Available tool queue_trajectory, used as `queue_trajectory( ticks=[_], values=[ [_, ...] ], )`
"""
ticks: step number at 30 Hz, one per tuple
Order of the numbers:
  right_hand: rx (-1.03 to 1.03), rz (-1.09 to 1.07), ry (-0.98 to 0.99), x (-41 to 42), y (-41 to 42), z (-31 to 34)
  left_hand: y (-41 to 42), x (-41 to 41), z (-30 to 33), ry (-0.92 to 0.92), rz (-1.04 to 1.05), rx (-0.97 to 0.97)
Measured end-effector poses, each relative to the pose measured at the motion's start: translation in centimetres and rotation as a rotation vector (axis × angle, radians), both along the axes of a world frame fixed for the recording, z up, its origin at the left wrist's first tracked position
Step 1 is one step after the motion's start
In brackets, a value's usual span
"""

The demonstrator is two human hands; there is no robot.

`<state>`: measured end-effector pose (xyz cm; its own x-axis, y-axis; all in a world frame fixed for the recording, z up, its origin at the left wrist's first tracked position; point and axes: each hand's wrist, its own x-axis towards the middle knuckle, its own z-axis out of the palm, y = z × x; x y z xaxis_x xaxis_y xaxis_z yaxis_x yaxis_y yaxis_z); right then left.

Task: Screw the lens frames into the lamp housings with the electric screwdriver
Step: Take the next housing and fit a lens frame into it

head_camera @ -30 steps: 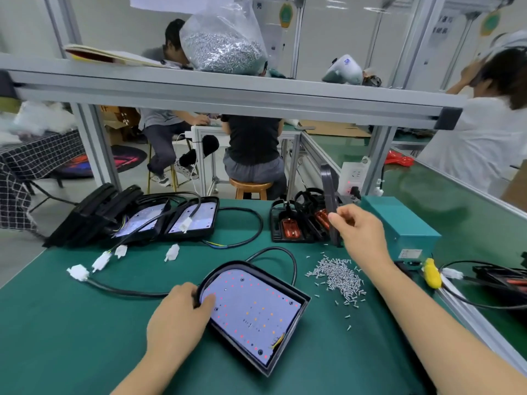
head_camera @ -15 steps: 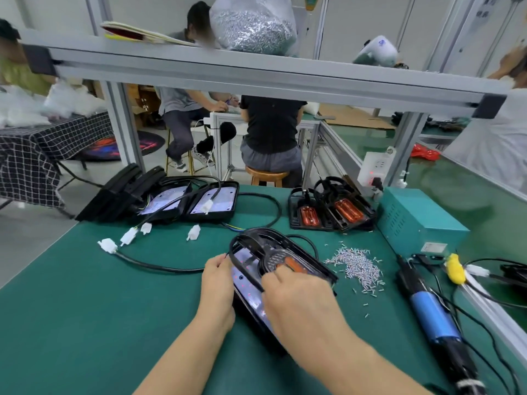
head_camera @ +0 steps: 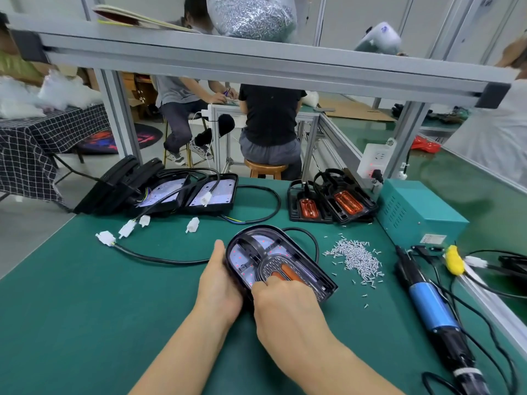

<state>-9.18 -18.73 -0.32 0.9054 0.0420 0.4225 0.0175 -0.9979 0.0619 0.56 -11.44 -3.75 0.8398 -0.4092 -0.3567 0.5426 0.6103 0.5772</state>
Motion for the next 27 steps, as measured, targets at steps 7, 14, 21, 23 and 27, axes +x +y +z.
queue_trajectory(
  ticks=[7, 14, 21, 23, 27],
  values=[
    [-0.014, 0.008, 0.03, 0.5, -0.2, -0.2, 0.0, -0.2, 0.0, -0.085, -0.054, 0.027],
    [-0.033, 0.026, 0.135, 0.3, -1.3, -0.6, -0.7, 0.3, -0.3, -0.087, 0.068, 0.076],
    [0.52, -0.096, 0.02, 0.5, -7.1, 0.8, -0.3, 2.0, -0.1, -0.061, 0.151, 0.184],
    [0.637, -0.199, 0.236, 1.7, -9.4, 0.5, -0.2, 2.1, 0.0, -0.051, 0.111, 0.203],
    [1.007, -0.128, 0.361, 3.1, -10.6, -0.8, -0.1, 2.3, 0.2, -0.064, 0.033, 0.27]
  ],
)
